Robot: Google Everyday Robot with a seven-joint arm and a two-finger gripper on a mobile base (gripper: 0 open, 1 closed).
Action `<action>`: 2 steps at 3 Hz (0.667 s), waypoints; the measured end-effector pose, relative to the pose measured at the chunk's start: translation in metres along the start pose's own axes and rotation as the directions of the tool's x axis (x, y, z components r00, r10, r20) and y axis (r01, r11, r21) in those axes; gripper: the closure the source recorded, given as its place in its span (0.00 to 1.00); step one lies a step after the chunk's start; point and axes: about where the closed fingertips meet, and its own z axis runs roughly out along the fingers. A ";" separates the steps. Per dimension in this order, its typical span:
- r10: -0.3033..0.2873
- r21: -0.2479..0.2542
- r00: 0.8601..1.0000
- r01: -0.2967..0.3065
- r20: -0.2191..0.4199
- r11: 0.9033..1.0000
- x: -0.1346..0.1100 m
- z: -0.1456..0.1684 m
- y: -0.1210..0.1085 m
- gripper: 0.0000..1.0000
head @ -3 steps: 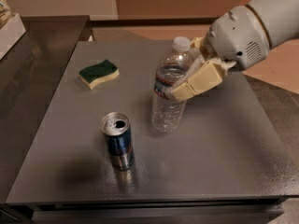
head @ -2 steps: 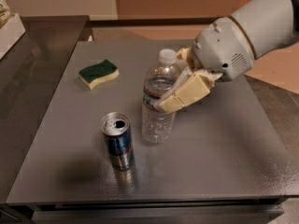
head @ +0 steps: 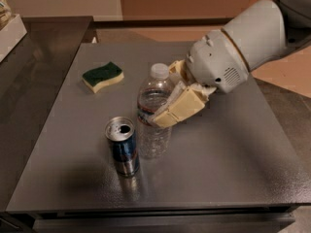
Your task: Move water bottle near redbull can
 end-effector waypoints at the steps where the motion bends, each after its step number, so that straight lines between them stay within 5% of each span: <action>1: 0.010 0.002 1.000 -0.010 -0.028 1.000 0.006 0.010 -0.001 0.59; 2: 0.027 0.005 0.998 -0.026 -0.050 1.000 0.014 0.018 -0.002 0.36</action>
Offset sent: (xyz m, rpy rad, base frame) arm 0.0043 0.0042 -0.0395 -0.0802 0.0300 -0.0395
